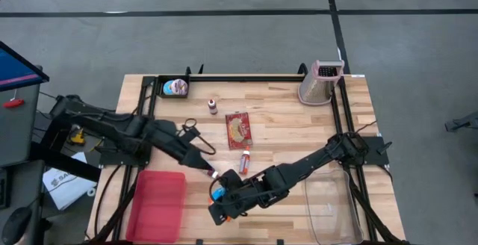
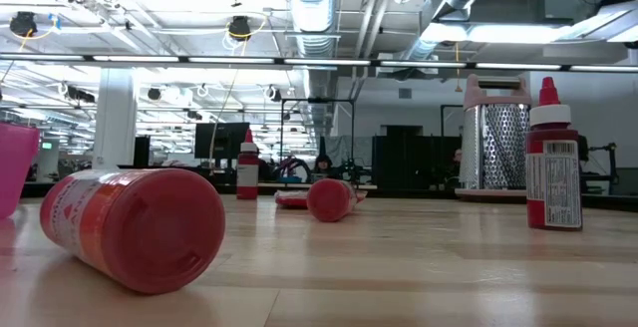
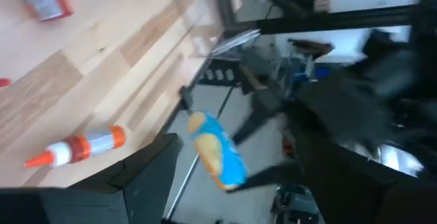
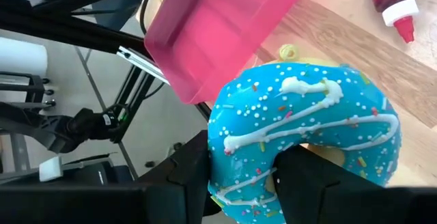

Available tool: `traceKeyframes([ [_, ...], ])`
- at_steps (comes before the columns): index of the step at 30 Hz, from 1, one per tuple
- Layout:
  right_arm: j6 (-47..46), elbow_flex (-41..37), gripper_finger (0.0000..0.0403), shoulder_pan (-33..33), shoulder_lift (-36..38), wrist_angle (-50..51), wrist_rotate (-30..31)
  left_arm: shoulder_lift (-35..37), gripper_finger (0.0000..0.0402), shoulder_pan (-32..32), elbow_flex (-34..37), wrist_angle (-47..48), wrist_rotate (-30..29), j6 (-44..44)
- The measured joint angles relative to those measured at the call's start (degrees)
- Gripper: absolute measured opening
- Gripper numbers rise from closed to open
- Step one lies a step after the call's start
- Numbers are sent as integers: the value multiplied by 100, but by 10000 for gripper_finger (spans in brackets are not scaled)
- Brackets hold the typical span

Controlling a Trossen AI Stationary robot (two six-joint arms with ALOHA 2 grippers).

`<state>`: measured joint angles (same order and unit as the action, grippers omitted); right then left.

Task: Pick & Place Food Item
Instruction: Put the blue donut into the black bin

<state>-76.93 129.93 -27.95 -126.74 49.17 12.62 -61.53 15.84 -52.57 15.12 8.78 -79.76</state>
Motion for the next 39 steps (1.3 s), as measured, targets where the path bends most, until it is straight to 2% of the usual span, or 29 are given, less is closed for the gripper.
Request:
traceKeyframes([
  [4, 25, 0, 136, -14, 0, 6, 0, -453, 294, -151, 4, -162, 508, 22],
  [10, 48, 0, 136, -14, 0, 62, -61, -990, 294, -221, 6, -1042, 1292, -6],
  [16, 47, 0, 136, -14, 0, 322, -76, -1148, 294, -610, 6, -988, 1793, 102],
  [24, 95, 0, 136, 28, 0, 725, -74, -1174, 294, -1056, 16, -345, 1972, 9],
  [39, 880, 0, 136, 593, 0, 741, -123, -1174, 294, -1176, 783, -1812, 2206, -1407],
])
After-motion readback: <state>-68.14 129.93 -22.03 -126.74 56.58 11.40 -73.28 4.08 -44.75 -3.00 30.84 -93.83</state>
